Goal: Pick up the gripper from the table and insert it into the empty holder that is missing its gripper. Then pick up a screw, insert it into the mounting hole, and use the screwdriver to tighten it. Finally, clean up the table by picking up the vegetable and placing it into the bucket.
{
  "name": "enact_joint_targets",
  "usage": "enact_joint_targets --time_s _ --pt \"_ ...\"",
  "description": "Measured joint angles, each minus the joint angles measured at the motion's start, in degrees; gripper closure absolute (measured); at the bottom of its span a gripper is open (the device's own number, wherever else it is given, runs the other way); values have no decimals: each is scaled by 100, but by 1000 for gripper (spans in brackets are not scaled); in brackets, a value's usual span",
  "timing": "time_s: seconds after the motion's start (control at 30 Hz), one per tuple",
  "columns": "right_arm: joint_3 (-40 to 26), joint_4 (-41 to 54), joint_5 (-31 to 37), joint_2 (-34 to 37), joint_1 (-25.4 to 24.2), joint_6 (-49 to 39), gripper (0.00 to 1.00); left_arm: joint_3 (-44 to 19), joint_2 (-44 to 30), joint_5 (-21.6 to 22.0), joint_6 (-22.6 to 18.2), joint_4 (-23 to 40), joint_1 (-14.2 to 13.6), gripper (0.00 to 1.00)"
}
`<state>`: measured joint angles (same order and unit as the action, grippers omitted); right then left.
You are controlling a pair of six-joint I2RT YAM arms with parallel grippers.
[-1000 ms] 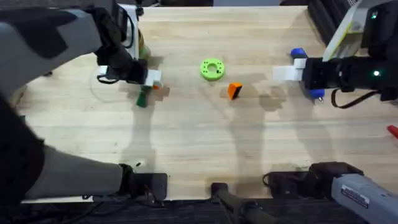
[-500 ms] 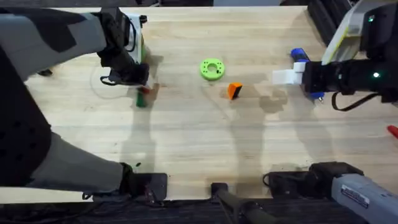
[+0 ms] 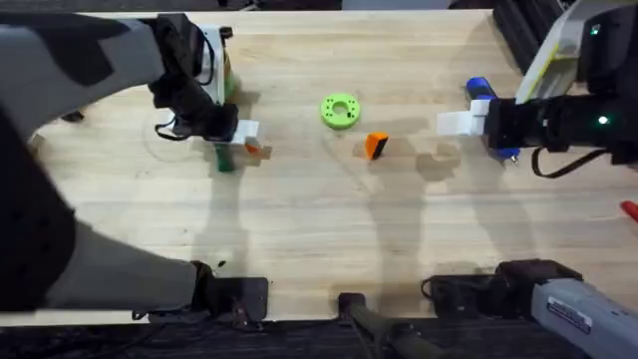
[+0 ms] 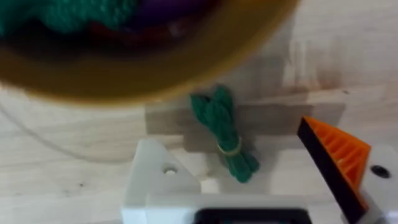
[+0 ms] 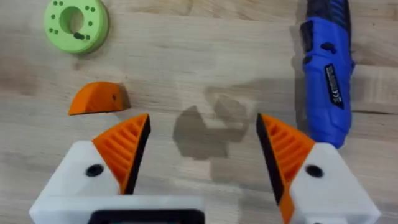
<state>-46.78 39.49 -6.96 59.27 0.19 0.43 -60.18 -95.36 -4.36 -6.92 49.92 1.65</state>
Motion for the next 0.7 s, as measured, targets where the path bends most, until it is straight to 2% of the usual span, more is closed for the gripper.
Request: enact_joint_targets --time_s 0.1,0.3,0.43,0.53,0.7 --pt "0 1 0 -2 0 0 8 -34 521 -112 108 186 0 38" --pt "0 1 0 0 0 0 8 -175 2128 -481 247 279 0 39" --pt "0 1 0 0 0 0 8 -188 3081 -999 280 209 0 38" --pt "0 1 0 0 0 0 8 -190 3589 -1611 291 135 0 34" --pt "0 1 0 0 0 0 8 -190 4199 -2566 400 371 0 32"
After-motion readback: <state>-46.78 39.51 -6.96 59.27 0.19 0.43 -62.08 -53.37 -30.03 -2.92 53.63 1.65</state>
